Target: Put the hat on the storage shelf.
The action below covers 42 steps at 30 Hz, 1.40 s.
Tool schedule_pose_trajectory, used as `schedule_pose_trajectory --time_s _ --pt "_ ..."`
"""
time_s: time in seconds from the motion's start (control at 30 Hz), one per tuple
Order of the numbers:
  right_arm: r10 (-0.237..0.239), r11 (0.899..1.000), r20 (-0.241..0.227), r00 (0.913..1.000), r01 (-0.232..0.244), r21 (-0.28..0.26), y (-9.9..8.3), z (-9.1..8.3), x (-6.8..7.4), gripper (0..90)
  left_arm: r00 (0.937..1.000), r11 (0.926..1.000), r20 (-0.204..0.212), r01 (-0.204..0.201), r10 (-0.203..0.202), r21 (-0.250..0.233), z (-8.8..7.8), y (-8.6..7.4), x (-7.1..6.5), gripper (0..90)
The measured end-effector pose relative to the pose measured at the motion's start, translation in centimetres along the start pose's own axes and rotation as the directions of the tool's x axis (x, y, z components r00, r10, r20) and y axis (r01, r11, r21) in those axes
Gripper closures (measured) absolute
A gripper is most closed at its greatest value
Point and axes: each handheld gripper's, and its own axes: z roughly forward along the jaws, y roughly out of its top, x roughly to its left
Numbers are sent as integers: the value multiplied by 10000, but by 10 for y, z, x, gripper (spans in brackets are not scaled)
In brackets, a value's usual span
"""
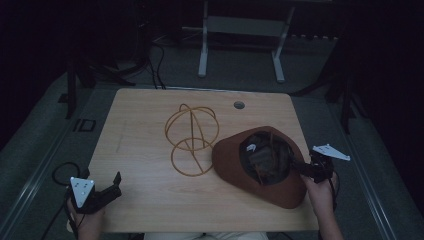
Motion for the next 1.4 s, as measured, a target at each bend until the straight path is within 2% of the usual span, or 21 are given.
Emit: schedule_pose_trajectory --time_s 0.2,0.3,0.37,0.5,0.63,0.7,0.83,0.93,1.0,1.03,1.07,1.1,1.17,1.2,1.3,1.4 --pt "-465 9964 -433 9980 494 694 4 17 3 145 9998 9999 193 -67 66 80 0 0 -1 28" --pt "-688 9946 -121 9976 695 768 5 25 5 155 9997 9999 233 -71 68 147 1 0 -2 28" --pt "-650 9938 -16 9979 649 900 7 33 4 161 9997 9998 241 -80 76 171 2 -1 -2 28" --pt "-839 9891 379 9958 786 1242 13 46 4 223 9996 9997 280 -105 99 216 2 0 -2 28" --pt "-1009 9838 508 9936 921 1540 15 57 7 271 9995 9996 292 -104 97 248 2 -1 -2 29" --pt "-1031 9782 476 9935 926 1858 12 63 9 284 9995 9996 311 -92 84 260 3 0 -2 29" --pt "-1047 9700 708 9920 862 2275 5 72 10 397 9996 9997 263 -52 46 232 2 0 -2 29" --pt "-1451 9621 1032 9840 1160 2468 -2 77 12 442 9997 9997 215 -72 67 228 2 0 -2 59" --pt "-1675 9608 1299 9773 1323 2435 -5 79 14 467 9996 9998 263 -75 70 165 2 0 -2 59" --pt "-1722 9597 1355 9757 1351 2462 -5 80 15 498 9998 9998 183 -111 108 169 2 0 -2 59" --pt "-1798 9586 1519 9719 1384 2490 -6 81 16 539 9997 9999 227 -81 77 152 2 0 -1 59" --pt "-2050 9544 1658 9646 1594 2524 -7 81 17 566 9997 9998 243 -60 56 163 2 0 -1 59" --pt "-2198 9508 1780 9592 1698 2590 -8 82 17 643 9998 9998 213 -51 46 208 2 -1 -1 59" --pt "-2288 9507 1932 9541 1762 2553 -8 82 17 693 9997 9998 221 -51 46 211 2 -1 -1 59" --pt "-2018 9638 2013 9585 1579 2147 -5 75 15 821 9998 9998 192 -72 68 195 2 -1 -1 59" --pt "-1952 9695 1970 9608 1587 1867 -2 70 14 839 9998 9998 191 -53 50 198 2 -1 -1 59"
